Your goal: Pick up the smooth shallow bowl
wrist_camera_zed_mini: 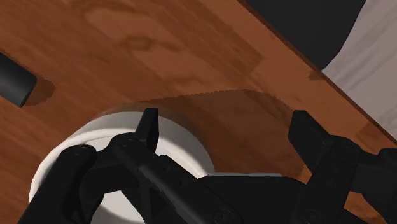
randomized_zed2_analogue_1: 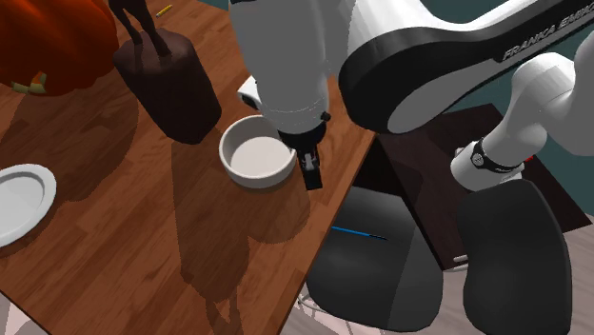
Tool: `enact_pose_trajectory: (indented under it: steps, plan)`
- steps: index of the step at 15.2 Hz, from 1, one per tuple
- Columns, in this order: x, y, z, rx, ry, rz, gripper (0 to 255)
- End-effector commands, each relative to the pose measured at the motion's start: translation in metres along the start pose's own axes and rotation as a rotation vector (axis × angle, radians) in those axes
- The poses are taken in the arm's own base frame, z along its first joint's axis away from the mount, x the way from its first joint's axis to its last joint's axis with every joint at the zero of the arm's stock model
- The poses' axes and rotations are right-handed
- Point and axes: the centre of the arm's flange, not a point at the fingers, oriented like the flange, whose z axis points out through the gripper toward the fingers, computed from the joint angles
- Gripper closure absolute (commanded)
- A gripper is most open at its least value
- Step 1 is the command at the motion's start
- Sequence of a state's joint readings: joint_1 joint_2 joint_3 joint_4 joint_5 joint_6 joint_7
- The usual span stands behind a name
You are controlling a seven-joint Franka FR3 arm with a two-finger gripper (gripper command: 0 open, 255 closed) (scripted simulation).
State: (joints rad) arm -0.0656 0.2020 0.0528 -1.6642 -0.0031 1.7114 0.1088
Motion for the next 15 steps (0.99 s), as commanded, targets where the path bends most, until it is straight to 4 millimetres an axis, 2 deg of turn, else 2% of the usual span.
enact_pose_trajectory:
  steps: [1,7,8,15]
  plan:
    - [0.028,0.0,0.0,0.0,0.002,0.002,0]
    - [0.106,0.001,0.001,0.0,0.009,0.008,0]
    - [0.108,0.001,0.001,0.0,0.009,0.008,0]
    - [0.114,0.0,0.04,0.0,0.009,0.008,0]
